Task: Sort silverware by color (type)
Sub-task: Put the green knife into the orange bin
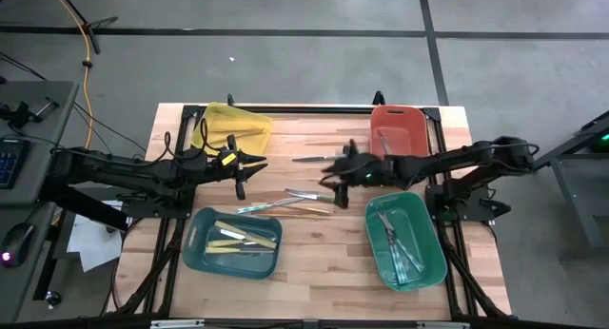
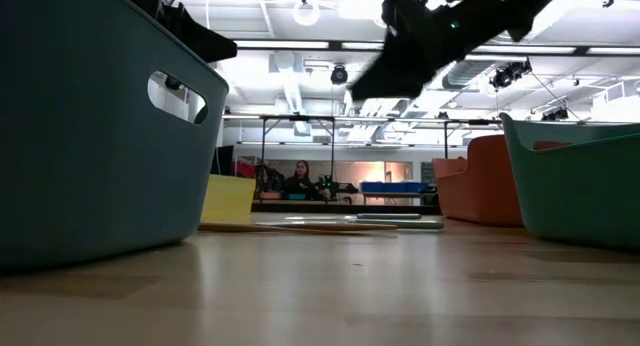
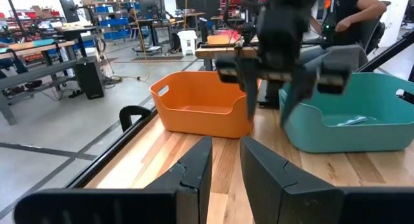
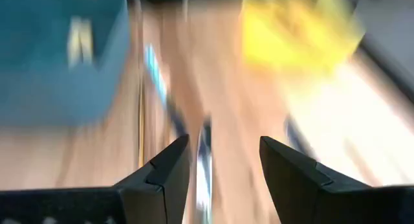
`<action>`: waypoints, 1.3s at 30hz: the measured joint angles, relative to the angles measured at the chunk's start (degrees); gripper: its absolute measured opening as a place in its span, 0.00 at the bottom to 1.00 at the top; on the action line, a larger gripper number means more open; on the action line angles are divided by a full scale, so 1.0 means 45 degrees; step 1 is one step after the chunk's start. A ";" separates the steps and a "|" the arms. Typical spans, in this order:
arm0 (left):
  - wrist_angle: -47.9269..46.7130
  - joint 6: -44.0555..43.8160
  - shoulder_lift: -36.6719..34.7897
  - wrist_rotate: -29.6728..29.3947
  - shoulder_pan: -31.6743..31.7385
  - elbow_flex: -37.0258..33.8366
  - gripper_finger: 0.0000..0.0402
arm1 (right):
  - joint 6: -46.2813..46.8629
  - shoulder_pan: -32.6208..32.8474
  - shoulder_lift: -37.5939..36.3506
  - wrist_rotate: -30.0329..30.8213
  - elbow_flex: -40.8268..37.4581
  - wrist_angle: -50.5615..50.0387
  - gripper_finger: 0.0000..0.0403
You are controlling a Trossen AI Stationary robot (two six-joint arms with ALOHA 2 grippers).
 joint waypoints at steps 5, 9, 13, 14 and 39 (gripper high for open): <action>-0.0065 -0.0036 0.0000 0.0000 -0.0002 0.0000 0.18 | 0.0000 0.0493 0.1290 0.0018 0.1887 -0.3628 0.42; -0.0104 -0.0250 0.0005 0.0000 -0.0005 0.0000 0.18 | -0.0057 0.0694 0.2569 0.0019 0.2635 -0.4042 0.42; -0.0157 -0.0355 0.0005 0.0000 -0.0006 0.0000 0.18 | 0.0220 0.0721 0.3689 0.0019 0.3128 -0.4643 0.42; -0.0196 -0.0375 0.0005 0.0000 -0.0009 0.0000 0.18 | 0.0363 0.0718 0.3922 0.0019 0.3149 -0.4812 0.42; -0.0379 -0.0675 0.0005 0.0044 -0.0026 0.0000 0.18 | 0.2195 0.0726 0.6064 0.0604 0.3173 -0.4860 0.30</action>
